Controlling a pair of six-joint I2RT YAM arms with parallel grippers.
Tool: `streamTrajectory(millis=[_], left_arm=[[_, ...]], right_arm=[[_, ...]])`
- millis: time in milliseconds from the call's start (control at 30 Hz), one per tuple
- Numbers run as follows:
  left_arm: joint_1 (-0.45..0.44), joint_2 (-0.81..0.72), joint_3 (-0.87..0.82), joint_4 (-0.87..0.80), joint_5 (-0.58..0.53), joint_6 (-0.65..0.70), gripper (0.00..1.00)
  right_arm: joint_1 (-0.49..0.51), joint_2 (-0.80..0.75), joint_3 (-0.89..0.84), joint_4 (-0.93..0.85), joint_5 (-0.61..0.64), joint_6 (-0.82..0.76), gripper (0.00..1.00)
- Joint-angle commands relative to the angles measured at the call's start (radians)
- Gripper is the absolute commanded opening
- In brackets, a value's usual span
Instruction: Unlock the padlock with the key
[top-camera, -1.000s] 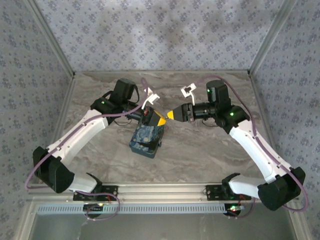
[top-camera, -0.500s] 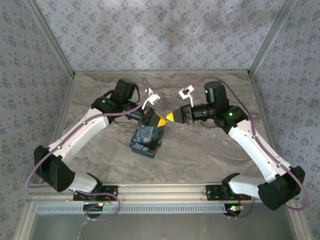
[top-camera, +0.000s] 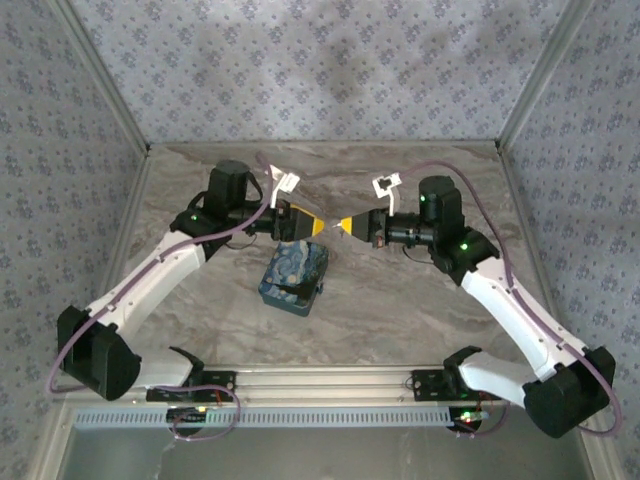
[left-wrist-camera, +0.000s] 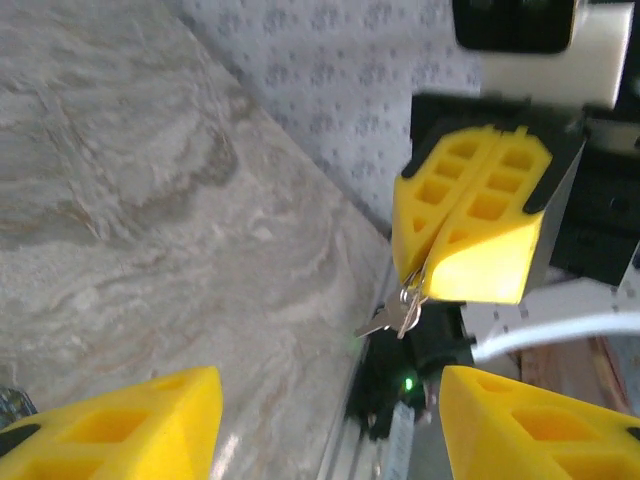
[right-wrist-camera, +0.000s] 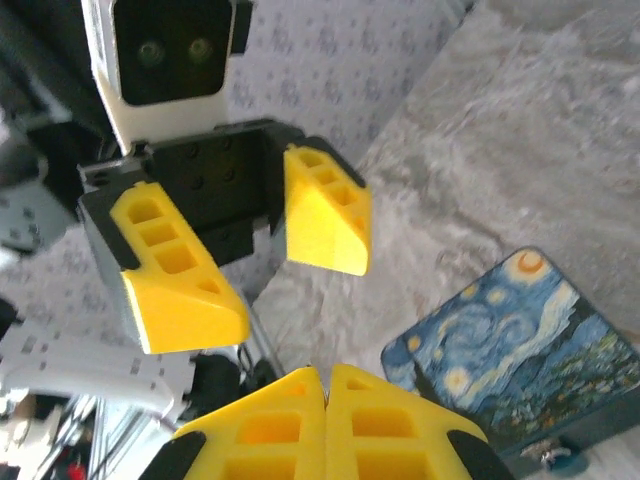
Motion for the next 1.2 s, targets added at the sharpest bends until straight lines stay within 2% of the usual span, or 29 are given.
streamTrajectory(millis=[0, 100, 267, 333, 467, 567, 767, 1000, 1167], left_arm=[[0.002, -0.050, -0.054, 0.285, -0.109, -0.208, 0.62], [0.001, -0.056, -0.107, 0.456, -0.139, -0.326, 0.69], [-0.018, -0.041, -0.120, 0.594, -0.132, -0.399, 0.66], [-0.037, -0.030, -0.108, 0.614, -0.123, -0.404, 0.61], [-0.066, -0.017, -0.084, 0.625, -0.119, -0.400, 0.60], [-0.082, -0.002, -0.070, 0.629, -0.111, -0.401, 0.53], [-0.089, -0.007, -0.064, 0.643, -0.112, -0.399, 0.52], [-0.094, -0.004, -0.054, 0.657, -0.096, -0.405, 0.38], [-0.102, -0.005, -0.042, 0.650, -0.080, -0.394, 0.23]], right_arm=[[-0.002, -0.053, -0.058, 0.250, 0.128, 0.118, 0.00], [-0.001, -0.078, -0.116, 0.394, 0.172, 0.187, 0.00], [0.010, -0.070, -0.155, 0.530, 0.192, 0.253, 0.00], [0.020, -0.058, -0.158, 0.566, 0.191, 0.272, 0.00], [0.033, -0.047, -0.164, 0.625, 0.193, 0.290, 0.00], [0.039, -0.046, -0.169, 0.652, 0.200, 0.296, 0.00], [0.046, -0.032, -0.173, 0.663, 0.183, 0.308, 0.00], [0.050, -0.017, -0.177, 0.673, 0.178, 0.320, 0.00], [0.053, -0.011, -0.177, 0.685, 0.188, 0.321, 0.00]])
